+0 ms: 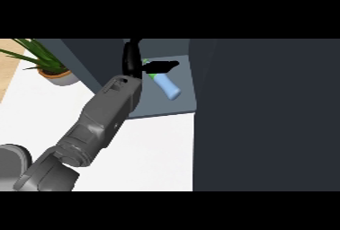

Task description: Pick up the bottled water, place it into the cabinet and close the cabinet

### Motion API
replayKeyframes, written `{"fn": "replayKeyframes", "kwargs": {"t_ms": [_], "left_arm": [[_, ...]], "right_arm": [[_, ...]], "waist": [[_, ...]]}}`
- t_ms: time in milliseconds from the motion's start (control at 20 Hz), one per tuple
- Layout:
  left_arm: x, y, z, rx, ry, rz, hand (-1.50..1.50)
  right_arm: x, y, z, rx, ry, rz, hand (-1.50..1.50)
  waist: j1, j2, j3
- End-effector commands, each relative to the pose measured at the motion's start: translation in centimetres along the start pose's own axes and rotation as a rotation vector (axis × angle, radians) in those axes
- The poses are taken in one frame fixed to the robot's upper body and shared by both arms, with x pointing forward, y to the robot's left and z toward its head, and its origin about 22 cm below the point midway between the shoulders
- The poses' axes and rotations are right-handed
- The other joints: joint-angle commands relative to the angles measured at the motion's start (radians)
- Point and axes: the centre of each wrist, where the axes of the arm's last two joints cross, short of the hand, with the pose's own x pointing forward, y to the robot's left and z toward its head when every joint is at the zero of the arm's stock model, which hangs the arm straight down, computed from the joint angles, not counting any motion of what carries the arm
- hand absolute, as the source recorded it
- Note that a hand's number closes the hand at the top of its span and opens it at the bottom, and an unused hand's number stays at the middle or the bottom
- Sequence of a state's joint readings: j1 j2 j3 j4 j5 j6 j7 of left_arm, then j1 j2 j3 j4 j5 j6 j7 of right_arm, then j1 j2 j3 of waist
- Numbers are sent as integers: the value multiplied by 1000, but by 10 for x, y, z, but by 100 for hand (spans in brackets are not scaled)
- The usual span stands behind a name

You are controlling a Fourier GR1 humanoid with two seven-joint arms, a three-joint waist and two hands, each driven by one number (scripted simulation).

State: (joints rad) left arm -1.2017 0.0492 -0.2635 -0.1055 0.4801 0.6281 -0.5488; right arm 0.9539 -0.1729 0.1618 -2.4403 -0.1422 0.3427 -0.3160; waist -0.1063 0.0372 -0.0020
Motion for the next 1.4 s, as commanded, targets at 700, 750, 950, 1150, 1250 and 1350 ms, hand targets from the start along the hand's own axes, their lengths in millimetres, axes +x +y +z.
{"fn": "replayKeyframes", "kwargs": {"t_ms": [700, 750, 950, 1150, 1250, 1350], "left_arm": [[20, -23, 9, -167, -138, 343, -150], [16, -22, 10, -165, -125, 354, -150], [8, -22, 22, -182, -111, 387, -150], [-1, -25, 44, -262, -106, 466, -150], [-11, -23, 57, -289, -91, 514, -150], [-7, -28, 74, -331, -90, 563, -150]], "right_arm": [[27, 10, -7, -42, 3, -49, -150], [23, 6, -3, 1, -2, -45, -150], [10, 15, 2, -37, 5, -54, -150], [21, 12, -5, -36, 26, -51, -150], [24, 12, 5, -36, 11, -55, -150], [14, 14, -4, -33, 2, -52, -150]], "waist": [[82, -32, 1], [72, -32, 2], [90, -45, 2], [84, -42, 2], [83, -49, 2], [91, -47, 2]]}}
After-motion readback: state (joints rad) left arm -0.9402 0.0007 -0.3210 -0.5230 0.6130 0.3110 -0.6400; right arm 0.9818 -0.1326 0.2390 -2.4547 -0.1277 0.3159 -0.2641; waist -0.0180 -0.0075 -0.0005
